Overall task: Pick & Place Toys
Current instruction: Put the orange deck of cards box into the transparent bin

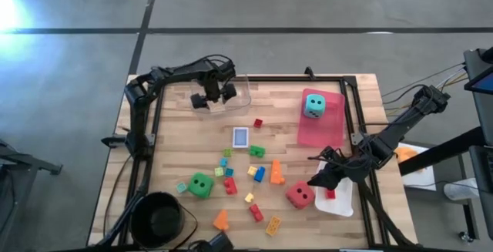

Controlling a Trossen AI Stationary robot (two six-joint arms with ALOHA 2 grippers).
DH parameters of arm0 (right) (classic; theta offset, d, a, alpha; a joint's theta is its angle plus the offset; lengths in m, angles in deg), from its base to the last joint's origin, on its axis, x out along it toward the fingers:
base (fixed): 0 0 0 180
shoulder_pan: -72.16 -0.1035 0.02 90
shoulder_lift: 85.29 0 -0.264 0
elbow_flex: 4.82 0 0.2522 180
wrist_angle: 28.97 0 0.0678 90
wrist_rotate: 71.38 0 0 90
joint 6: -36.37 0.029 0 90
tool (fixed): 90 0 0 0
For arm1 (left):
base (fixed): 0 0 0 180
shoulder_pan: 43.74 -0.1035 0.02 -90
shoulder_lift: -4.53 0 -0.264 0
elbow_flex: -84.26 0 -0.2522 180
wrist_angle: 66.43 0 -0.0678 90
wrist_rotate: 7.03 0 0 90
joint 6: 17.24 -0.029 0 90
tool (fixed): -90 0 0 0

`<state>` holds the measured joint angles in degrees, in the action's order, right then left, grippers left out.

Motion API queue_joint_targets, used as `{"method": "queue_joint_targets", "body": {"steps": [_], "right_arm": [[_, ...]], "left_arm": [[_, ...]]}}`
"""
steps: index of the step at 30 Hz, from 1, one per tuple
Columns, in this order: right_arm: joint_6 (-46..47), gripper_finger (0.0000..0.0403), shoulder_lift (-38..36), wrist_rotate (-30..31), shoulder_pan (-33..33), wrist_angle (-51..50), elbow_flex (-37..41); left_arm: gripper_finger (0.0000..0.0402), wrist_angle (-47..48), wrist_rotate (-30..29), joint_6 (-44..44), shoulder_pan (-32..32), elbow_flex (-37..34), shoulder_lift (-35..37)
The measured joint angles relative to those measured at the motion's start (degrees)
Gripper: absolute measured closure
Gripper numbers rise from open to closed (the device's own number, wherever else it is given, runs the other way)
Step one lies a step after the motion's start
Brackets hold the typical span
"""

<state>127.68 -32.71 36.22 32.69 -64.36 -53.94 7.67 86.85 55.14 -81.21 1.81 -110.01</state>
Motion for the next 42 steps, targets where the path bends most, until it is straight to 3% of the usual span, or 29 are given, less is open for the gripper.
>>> {"method": "queue_joint_targets", "body": {"steps": [12, 42], "right_arm": [[0.0, 0.0151, 0.0, 0.0, 0.0, 0.0, 0.0], [0.1, 0.0151, 0.0, 0.0, 0.0, 0.0, 0.0]], "left_arm": [[0.0097, -4.0, -0.9, -0.6, 0.0, -4.5, 0.0], [0.0081, -3.5, 3.6, -0.6, 0.3, -4.2, 0.0]]}}
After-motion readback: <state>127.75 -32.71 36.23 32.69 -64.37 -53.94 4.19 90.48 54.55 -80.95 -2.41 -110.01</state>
